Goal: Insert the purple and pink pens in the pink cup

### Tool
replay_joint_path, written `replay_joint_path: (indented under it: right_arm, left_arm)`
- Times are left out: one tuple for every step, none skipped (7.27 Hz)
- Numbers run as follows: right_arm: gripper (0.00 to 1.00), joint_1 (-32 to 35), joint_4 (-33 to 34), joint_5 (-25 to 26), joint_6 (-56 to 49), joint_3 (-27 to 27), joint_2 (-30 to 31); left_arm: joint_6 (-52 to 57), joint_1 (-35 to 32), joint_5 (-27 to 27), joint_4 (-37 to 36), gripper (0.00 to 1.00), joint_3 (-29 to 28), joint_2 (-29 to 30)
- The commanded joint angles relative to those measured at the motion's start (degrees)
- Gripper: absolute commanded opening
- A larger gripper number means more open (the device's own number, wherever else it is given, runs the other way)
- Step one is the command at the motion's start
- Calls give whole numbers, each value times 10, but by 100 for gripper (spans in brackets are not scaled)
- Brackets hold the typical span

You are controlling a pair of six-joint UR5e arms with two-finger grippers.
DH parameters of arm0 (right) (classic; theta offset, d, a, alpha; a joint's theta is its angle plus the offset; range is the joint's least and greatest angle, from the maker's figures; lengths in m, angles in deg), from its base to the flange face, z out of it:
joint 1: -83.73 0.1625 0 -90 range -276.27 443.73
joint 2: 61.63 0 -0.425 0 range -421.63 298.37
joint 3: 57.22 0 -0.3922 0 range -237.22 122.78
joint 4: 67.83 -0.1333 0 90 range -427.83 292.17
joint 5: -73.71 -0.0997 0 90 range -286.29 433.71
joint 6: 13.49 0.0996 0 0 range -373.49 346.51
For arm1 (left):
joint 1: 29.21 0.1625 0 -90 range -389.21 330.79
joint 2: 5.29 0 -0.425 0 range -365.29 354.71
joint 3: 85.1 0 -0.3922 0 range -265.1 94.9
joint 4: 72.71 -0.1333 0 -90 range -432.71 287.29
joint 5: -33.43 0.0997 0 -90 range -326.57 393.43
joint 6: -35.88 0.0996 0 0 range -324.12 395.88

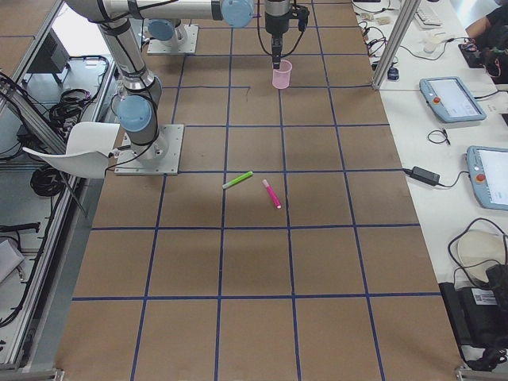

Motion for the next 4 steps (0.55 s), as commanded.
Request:
replay_joint_path:
  right_arm:
    - [100,0,0,0,0,0,0]
    - [100,0,1,-1,0,0,0]
    - [100,0,1,0,0,0,0]
    - [100,0,1,0,0,0,0]
  left_arm:
    - [-3,-2,0,0,100,0,2]
    - [2,4,1,2,100,2,5]
    - [6,25,10,22,100,13,7]
    - [13,86,4,40,100,28,14]
